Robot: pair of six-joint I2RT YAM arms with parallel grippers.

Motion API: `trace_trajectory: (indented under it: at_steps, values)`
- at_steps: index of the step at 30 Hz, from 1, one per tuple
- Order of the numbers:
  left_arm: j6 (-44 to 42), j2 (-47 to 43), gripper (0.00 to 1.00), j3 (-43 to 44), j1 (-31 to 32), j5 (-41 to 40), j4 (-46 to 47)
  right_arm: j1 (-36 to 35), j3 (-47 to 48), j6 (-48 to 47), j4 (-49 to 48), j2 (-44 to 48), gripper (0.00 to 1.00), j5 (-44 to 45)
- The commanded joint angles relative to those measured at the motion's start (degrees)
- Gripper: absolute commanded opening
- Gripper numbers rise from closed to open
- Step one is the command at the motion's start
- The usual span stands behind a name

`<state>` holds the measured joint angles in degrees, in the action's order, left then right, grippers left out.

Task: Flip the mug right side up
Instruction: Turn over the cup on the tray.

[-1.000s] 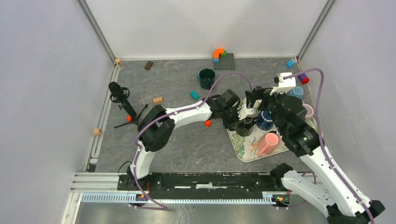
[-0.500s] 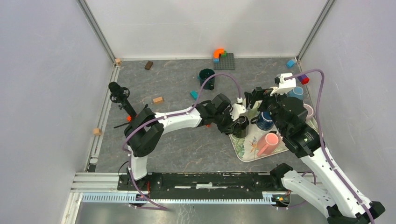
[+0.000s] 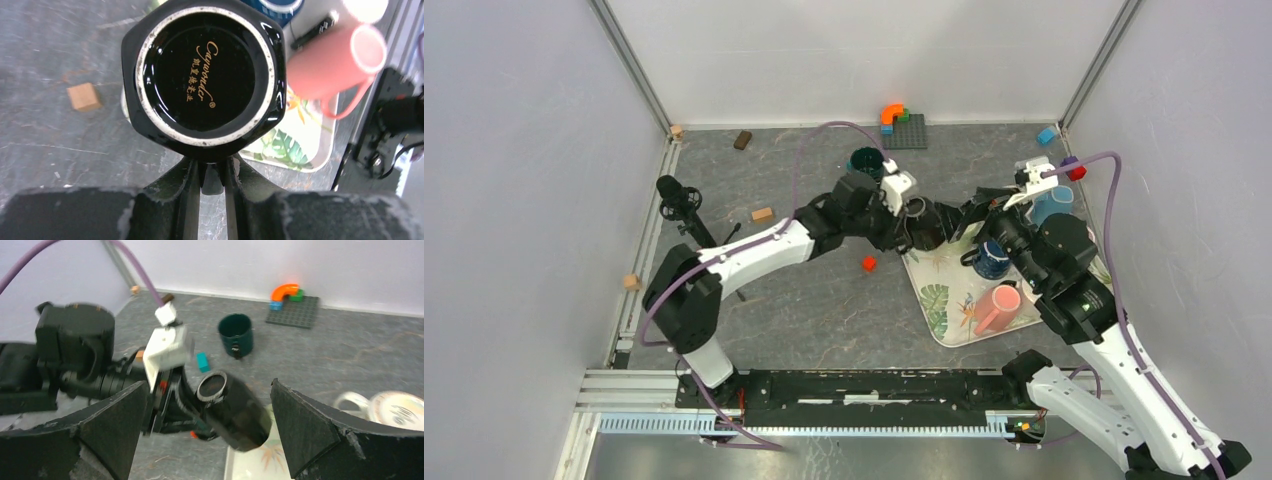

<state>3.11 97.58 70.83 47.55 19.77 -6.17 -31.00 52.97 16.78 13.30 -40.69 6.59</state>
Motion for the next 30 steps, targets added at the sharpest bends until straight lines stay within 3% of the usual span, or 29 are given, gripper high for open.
trace_trajectory:
  at_steps: [1, 13, 24, 30]
  values:
    - [7.9, -7.7, 0.02, 1.0, -3.9, 3.1, 9.9, 0.1, -0.7, 1.6, -6.4, -0.9, 0.98, -12.5]
    - [9.8, -14.3, 0.02, 6.8, -7.9, 1.8, 6.6, 0.1, -6.9, 7.4, -20.0, -3.8, 0.98, -31.3]
    - [13.3, -18.6, 0.02, 11.6, -8.3, -0.9, 4.5, 0.3, -11.1, 15.1, -29.3, -6.2, 0.98, -36.3]
    - [14.8, -21.0, 0.02, 12.6, -8.3, -0.5, 5.3, 1.0, -14.6, 22.7, -40.0, -9.7, 0.98, -39.7]
